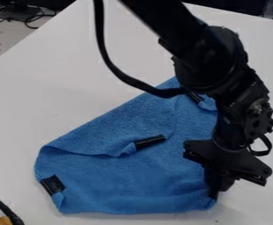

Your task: Unfold the cloth from left to right

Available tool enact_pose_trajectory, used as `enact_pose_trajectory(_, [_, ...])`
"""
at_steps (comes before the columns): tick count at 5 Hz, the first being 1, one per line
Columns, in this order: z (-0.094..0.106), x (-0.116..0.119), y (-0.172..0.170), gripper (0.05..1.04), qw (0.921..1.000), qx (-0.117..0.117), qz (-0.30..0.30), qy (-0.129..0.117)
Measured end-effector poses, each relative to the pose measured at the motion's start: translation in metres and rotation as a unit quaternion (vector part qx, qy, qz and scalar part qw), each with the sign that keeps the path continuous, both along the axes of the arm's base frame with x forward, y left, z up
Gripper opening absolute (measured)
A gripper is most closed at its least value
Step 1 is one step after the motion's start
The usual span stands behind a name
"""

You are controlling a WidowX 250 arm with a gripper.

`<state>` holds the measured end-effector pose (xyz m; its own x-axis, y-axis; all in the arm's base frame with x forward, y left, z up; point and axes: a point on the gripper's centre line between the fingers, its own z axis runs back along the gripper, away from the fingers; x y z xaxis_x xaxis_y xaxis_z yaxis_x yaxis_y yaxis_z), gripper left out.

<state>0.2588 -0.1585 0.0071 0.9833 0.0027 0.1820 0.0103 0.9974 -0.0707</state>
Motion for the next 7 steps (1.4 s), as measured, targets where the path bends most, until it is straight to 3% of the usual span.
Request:
enact_pose_trajectory(1, [0.000, 0.002, -0.005, 0.441, 0.9999, -0.001, -0.013, 0.006])
enact_pose_trajectory(2, [0.008, 0.007, -0.011, 0.751, 0.9997, 0.000, -0.022, 0.007])
enact_pose_trajectory(3, [0.007, 0.009, -0.017, 0.995, 0.9994, 0.002, -0.027, 0.021])
enact_pose_trajectory(4, [0.015, 0.011, -0.022, 1.004, 0.9991, 0.007, -0.032, 0.028])
enact_pose_trajectory(5, [0.021, 0.006, -0.028, 1.000, 0.9981, 0.034, -0.040, 0.032])
enact_pose_trajectory(7, [0.032, 0.006, -0.030, 1.000, 0.9964, 0.064, -0.047, 0.031])
